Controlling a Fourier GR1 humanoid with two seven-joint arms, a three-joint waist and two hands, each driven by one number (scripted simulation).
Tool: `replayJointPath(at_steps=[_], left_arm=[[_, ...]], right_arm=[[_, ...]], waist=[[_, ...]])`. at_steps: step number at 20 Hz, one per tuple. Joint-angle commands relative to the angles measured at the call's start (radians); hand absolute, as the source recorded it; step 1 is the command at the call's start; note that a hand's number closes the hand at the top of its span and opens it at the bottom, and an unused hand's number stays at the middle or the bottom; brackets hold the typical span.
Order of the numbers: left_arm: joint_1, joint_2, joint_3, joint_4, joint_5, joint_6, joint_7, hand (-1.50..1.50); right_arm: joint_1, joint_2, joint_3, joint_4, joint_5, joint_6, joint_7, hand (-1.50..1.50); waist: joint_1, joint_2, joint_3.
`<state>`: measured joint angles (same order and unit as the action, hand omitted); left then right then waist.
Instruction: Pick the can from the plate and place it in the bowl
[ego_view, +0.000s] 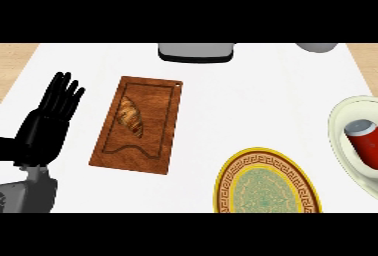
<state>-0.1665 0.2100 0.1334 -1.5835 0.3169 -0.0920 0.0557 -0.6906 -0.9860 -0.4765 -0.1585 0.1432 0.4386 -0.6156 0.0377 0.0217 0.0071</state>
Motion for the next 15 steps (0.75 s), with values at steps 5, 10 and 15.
replayJointPath(at_steps=[5,10,15], left_arm=[[0.036,-0.012,0.003,0.005,-0.001,-0.004,-0.021,0.00],[-0.001,-0.017,-0.006,0.008,-0.018,0.016,-0.015,0.00],[0.019,-0.013,0.003,-0.016,-0.018,0.025,-0.010,0.00]], right_arm=[[0.134,-0.175,-0.063,0.062,-0.052,0.183,-0.038,-1.50],[0.170,-0.168,-0.067,0.048,-0.056,0.188,-0.047,-1.50],[0.260,-0.179,-0.056,0.028,-0.048,0.258,-0.088,-1.50]], waist=[[-0.018,-0.001,0.004],[-0.015,0.003,0.007],[-0.029,-0.006,0.010]])
